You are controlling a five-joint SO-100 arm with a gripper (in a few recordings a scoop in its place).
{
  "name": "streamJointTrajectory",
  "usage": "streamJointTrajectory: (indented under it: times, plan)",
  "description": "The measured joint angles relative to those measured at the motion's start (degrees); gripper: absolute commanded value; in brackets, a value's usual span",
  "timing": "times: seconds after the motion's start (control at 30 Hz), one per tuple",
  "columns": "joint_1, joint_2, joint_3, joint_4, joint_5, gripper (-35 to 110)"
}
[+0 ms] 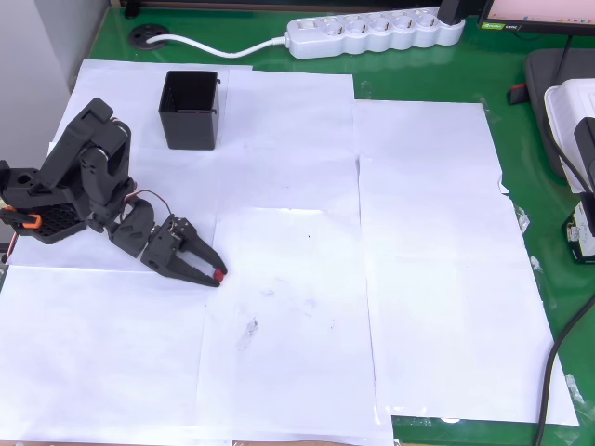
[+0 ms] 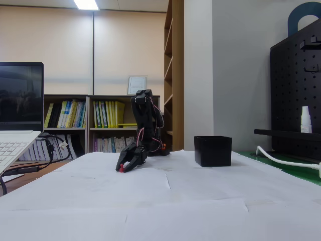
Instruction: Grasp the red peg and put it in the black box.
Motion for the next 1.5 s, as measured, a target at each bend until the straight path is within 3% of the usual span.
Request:
streamJointTrajectory:
  times: [0.5,0.73,0.97,1.17,1.5]
  plan:
    - [-0.09,-1.58,-0.18,0.09,0.35,0]
    - [-5.01,-16.61,-3.96,6.42,3.16,0]
    - [-15.03,-48.87,-2.11,33.49,9.05,0]
    - [-26.46,-72.25,10.63,62.40,15.12,0]
    - [-47.72,-89.38,52.47,124.98,26.46,0]
